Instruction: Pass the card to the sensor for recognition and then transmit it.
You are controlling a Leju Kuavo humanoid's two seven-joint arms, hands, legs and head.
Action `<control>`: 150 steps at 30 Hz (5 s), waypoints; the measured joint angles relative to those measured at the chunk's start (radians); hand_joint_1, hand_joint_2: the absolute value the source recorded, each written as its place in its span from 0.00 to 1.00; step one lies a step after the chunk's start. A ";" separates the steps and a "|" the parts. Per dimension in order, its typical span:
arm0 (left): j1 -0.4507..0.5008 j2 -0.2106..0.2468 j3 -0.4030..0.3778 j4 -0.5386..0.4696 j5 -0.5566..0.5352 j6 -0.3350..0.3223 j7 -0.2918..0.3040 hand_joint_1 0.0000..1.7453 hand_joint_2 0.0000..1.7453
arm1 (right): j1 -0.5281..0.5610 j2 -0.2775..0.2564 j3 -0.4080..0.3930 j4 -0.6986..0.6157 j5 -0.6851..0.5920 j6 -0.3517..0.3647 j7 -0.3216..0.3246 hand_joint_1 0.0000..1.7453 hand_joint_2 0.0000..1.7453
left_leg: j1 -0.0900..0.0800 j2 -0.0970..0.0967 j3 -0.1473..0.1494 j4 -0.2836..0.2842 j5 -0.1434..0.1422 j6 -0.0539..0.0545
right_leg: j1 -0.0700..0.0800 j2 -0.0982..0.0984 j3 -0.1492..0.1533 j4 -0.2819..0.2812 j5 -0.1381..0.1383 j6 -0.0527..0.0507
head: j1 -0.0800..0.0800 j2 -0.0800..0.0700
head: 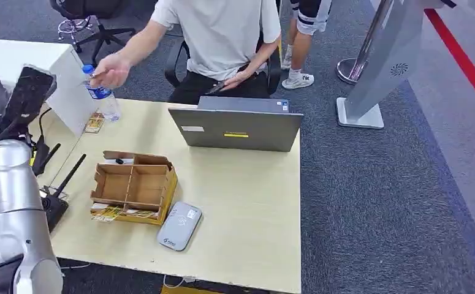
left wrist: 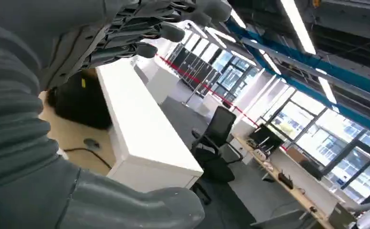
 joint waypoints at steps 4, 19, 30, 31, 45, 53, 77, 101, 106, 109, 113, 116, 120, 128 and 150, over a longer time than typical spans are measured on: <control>-0.066 0.018 -0.084 0.035 -0.107 0.037 0.040 0.00 1.00 | -0.002 0.000 0.000 0.002 0.016 0.004 0.012 0.00 0.00 | 0.000 0.000 0.000 0.000 0.000 0.000 | 0.000 0.000 0.000 0.000 0.000 0.000 | -0.001 0.000; -0.300 0.057 -0.357 0.193 -0.466 0.174 0.176 1.00 1.00 | -0.011 0.000 0.000 0.003 0.080 0.034 0.048 0.00 0.00 | 0.000 0.000 -0.001 0.000 0.000 0.000 | 0.000 0.000 -0.001 0.001 0.000 0.000 | 0.000 0.000; -0.417 0.072 -0.493 0.301 -0.643 0.256 0.233 1.00 1.00 | -0.013 0.000 0.000 0.007 0.117 0.053 0.069 0.00 0.00 | 0.000 0.000 -0.003 0.000 0.001 0.000 | 0.000 0.000 -0.002 0.001 0.001 -0.001 | 0.000 0.000; -0.423 0.072 -0.504 0.309 -0.653 0.260 0.237 1.00 1.00 | -0.013 0.000 0.000 0.007 0.117 0.054 0.070 0.00 0.00 | 0.000 0.000 -0.003 0.000 0.001 0.000 | 0.000 0.000 -0.002 0.001 0.001 -0.001 | 0.000 0.000; -0.326 0.057 -0.539 0.251 -0.556 0.338 0.172 1.00 1.00 | -0.010 0.000 -0.012 0.008 0.124 0.053 0.072 0.00 0.00 | 0.000 0.000 -0.002 0.000 0.001 0.000 | 0.000 0.000 -0.002 0.001 0.001 -0.001 | 0.000 0.000; 0.168 0.082 -0.606 -0.176 -0.627 0.446 0.137 1.00 1.00 | 0.019 0.000 -0.056 0.009 0.090 0.023 0.049 0.00 0.00 | -0.001 0.001 -0.004 0.000 0.000 0.000 | -0.001 0.002 -0.004 0.000 0.000 -0.001 | 0.000 0.000; 0.569 0.101 -0.884 -0.331 -0.681 0.307 0.172 1.00 1.00 | 0.046 0.000 -0.131 0.011 0.088 0.013 0.031 0.00 0.00 | 0.000 0.000 -0.005 0.000 0.000 0.000 | 0.000 0.000 -0.005 0.000 0.000 0.000 | 0.000 0.000; 0.611 0.119 -0.893 -0.243 -0.515 0.140 0.130 1.00 1.00 | 0.049 -0.002 -0.168 0.012 0.117 0.019 0.030 0.00 0.00 | 0.000 0.000 -0.005 0.000 0.000 0.000 | 0.000 0.000 -0.005 0.000 0.000 0.000 | 0.000 0.000; 0.586 0.100 -0.889 -0.288 -0.559 0.280 0.154 1.00 1.00 | 0.051 -0.002 -0.174 0.012 0.133 0.016 0.027 0.00 0.00 | 0.000 -0.001 -0.005 0.000 0.000 0.000 | 0.000 -0.001 -0.005 0.000 0.000 0.000 | 0.000 0.000; 0.549 0.083 -0.868 -0.341 -0.577 0.421 0.165 1.00 1.00 | 0.050 -0.002 -0.174 0.013 0.150 0.016 0.029 0.00 0.00 | 0.000 -0.001 -0.006 0.000 0.000 0.000 | 0.000 -0.001 -0.005 0.000 0.001 0.000 | 0.000 0.000; 0.473 0.065 -0.783 -0.423 -0.568 0.521 0.173 1.00 1.00 | 0.044 -0.001 -0.174 0.013 0.178 0.017 0.039 0.00 0.00 | 0.000 -0.001 -0.005 0.000 0.001 0.000 | 0.000 -0.001 -0.005 0.000 0.002 0.000 | 0.000 0.000; 0.400 0.055 -0.709 -0.434 -0.553 0.505 0.185 1.00 1.00 | 0.037 -0.001 -0.174 0.013 0.191 0.021 0.047 0.00 0.00 | 0.000 -0.001 -0.005 0.000 0.002 0.000 | 0.000 -0.001 -0.005 0.001 0.002 0.000 | 0.000 0.000; 0.285 0.049 -0.628 -0.395 -0.540 0.463 0.191 1.00 1.00 | 0.029 0.000 -0.172 0.013 0.207 0.033 0.056 0.00 0.00 | 0.000 -0.002 -0.006 0.000 0.004 -0.001 | 0.000 -0.002 -0.005 0.001 0.003 -0.001 | 0.000 0.000; 0.118 0.036 -0.556 -0.219 -0.534 0.388 0.227 1.00 1.00 | 0.014 0.002 -0.165 0.013 0.226 0.046 0.067 0.00 0.00 | 0.000 -0.002 -0.007 0.000 0.005 -0.001 | 0.000 -0.002 -0.006 0.002 0.004 -0.001 | 0.000 0.000; 0.043 0.023 -0.533 -0.029 -0.473 0.351 0.195 0.00 1.00 | 0.009 0.003 -0.164 0.013 0.227 0.046 0.065 0.00 0.00 | 0.000 -0.001 -0.009 0.000 0.006 -0.001 | 0.000 -0.001 -0.009 0.002 0.005 -0.002 | 0.000 0.000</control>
